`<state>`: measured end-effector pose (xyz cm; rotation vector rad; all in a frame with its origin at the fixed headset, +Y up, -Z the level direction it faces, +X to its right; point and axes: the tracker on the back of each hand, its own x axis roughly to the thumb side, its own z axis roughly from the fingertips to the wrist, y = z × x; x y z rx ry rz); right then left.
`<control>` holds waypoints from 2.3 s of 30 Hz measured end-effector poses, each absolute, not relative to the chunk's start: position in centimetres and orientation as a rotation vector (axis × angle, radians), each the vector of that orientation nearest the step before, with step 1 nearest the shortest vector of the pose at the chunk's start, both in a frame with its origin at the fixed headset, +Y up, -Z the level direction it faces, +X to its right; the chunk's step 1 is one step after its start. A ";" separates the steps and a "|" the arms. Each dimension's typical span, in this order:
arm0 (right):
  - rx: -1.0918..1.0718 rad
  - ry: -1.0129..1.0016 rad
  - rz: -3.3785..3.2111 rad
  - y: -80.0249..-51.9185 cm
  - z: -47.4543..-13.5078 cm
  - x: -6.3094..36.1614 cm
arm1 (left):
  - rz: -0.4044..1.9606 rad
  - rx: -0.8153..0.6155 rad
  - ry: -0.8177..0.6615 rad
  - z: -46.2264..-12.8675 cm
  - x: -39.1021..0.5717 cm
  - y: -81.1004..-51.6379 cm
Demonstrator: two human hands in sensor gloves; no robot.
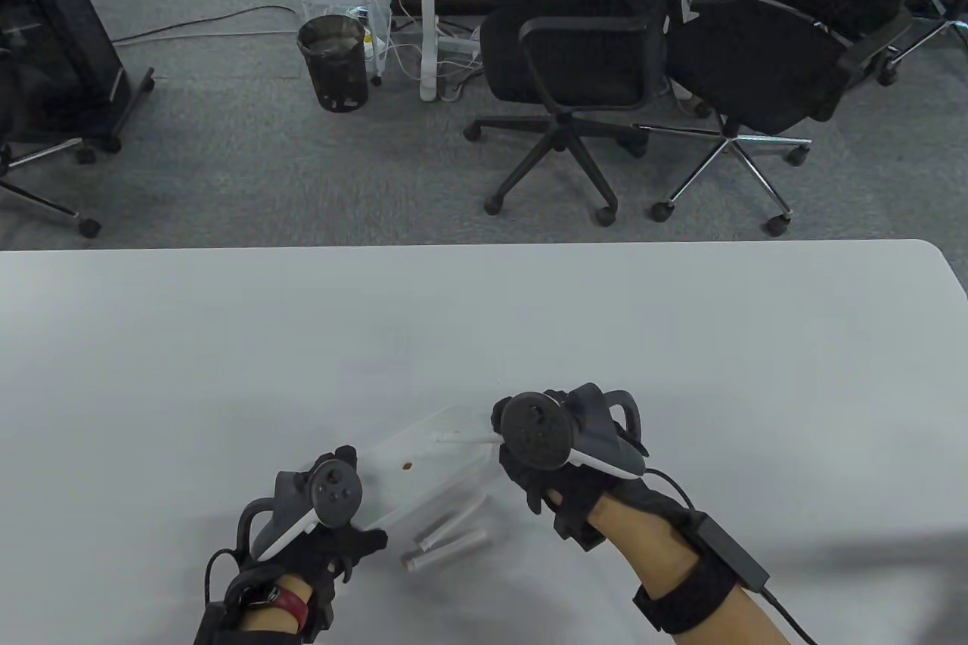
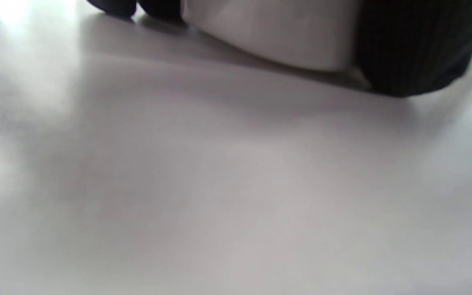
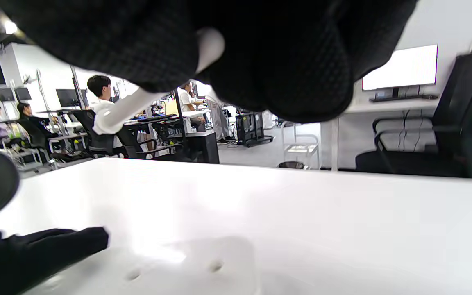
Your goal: Fit Hanoi Tower parts together into a complete Hanoi Tower
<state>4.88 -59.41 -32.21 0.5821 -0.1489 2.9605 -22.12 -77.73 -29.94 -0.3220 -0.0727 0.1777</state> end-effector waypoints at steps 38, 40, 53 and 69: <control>0.606 -0.150 3.126 -67.4 -37.3 -1.7 | 0.180 -0.338 -0.072 -30.2 -22.2 -77.9; 0.573 -0.128 3.078 -67.4 -37.6 -1.6 | 0.179 -0.338 -0.072 -30.2 -22.2 -77.9; 0.481 -0.053 2.992 -69.3 -37.4 -2.1 | 0.177 -0.339 -0.071 -30.2 -22.2 -78.0; 0.654 -0.343 2.836 -67.3 -31.7 2.5 | 0.172 -0.338 -0.069 -30.2 -22.2 -78.1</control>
